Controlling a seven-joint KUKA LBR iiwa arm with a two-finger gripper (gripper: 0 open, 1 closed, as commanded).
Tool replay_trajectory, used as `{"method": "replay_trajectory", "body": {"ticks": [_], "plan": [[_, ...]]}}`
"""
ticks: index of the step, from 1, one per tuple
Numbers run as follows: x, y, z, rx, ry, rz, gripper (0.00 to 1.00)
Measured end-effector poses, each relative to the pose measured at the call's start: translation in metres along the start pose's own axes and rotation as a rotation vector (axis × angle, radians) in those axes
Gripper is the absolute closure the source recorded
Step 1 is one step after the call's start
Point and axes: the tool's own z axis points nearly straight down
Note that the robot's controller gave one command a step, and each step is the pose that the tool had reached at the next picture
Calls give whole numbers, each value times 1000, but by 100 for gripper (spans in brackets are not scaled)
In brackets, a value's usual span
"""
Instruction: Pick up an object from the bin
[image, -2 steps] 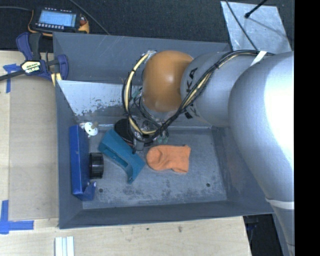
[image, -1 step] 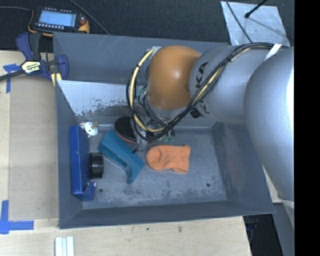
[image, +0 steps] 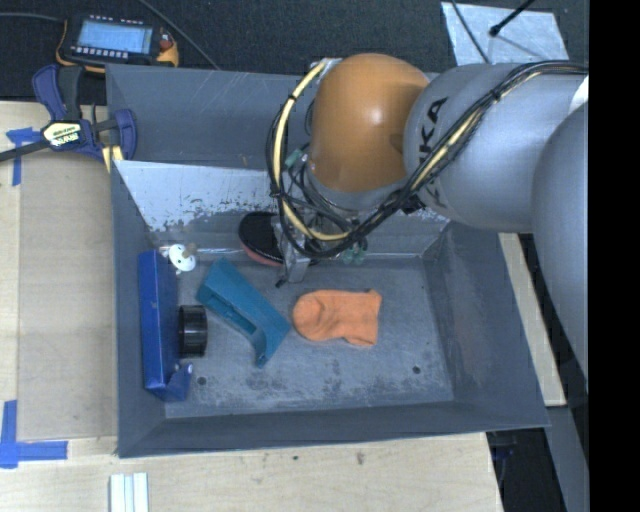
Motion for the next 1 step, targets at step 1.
{"method": "replay_trajectory", "body": {"ticks": [1], "plan": [[24, 31, -57, 2, 4, 16, 100]]}}
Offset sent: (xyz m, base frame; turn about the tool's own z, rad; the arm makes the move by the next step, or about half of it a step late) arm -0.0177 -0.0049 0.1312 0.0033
